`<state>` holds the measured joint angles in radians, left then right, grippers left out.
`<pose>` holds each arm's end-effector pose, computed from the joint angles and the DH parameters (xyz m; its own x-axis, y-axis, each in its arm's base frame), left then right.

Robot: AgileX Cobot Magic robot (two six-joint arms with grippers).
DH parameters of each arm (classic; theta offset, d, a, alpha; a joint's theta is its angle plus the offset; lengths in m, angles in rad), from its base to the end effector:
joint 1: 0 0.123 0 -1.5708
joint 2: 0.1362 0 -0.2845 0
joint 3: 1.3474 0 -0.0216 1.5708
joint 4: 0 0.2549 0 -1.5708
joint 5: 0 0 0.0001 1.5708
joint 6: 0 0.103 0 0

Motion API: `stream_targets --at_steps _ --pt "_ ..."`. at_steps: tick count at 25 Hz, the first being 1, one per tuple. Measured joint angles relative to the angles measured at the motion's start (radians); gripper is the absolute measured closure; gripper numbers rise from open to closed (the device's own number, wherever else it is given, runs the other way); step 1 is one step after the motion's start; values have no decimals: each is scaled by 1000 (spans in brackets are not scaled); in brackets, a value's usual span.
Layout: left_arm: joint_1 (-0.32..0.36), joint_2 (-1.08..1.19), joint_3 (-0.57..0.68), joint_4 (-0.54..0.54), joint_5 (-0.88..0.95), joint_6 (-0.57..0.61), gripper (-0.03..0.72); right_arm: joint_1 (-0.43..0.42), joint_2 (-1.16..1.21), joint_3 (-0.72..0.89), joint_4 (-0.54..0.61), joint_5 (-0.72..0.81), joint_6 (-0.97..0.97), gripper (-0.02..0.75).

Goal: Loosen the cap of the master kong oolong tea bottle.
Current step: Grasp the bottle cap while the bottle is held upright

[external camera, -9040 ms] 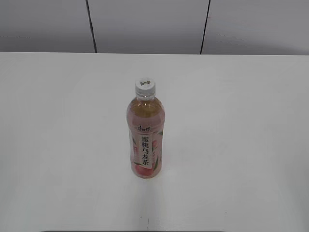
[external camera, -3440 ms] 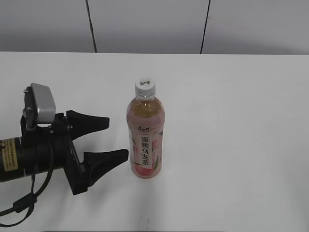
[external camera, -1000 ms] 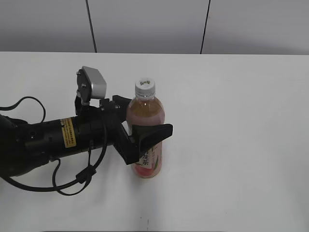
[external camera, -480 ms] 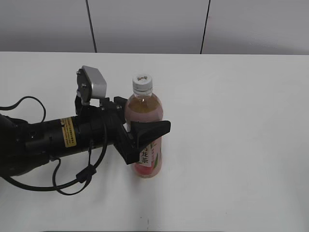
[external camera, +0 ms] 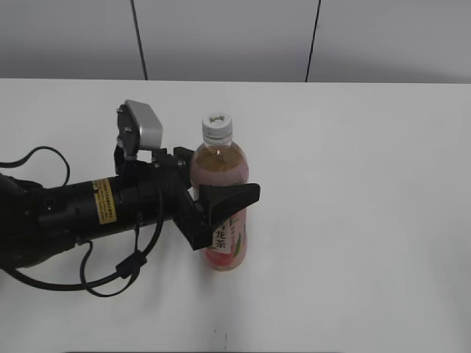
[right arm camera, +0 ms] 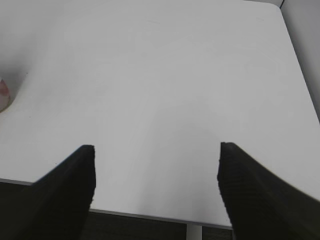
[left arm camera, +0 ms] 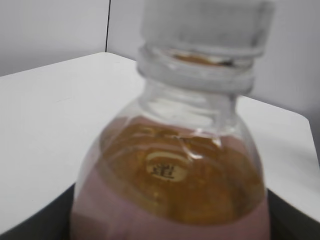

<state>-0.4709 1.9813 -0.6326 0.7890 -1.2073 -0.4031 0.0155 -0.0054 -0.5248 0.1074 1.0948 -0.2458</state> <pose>0.2558 -0.2069 0.1155 -0.2188 0.0617 -0.9738 0.9091 0.3755 -0.1805 0.0042 0.0099 0.2783 -0.4290 -0.2010 -0.8807 -0.1875 0.9735 -0.1308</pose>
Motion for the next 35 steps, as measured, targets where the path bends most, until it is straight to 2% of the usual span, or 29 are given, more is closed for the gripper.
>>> stream_targets --at_steps 25,35 --pt "0 0 -2 1 3 3 233 0 0 0 0 0 0 160" --pt "0 4 -2 22 -3 91 233 0 0 0 0 0 0 160"
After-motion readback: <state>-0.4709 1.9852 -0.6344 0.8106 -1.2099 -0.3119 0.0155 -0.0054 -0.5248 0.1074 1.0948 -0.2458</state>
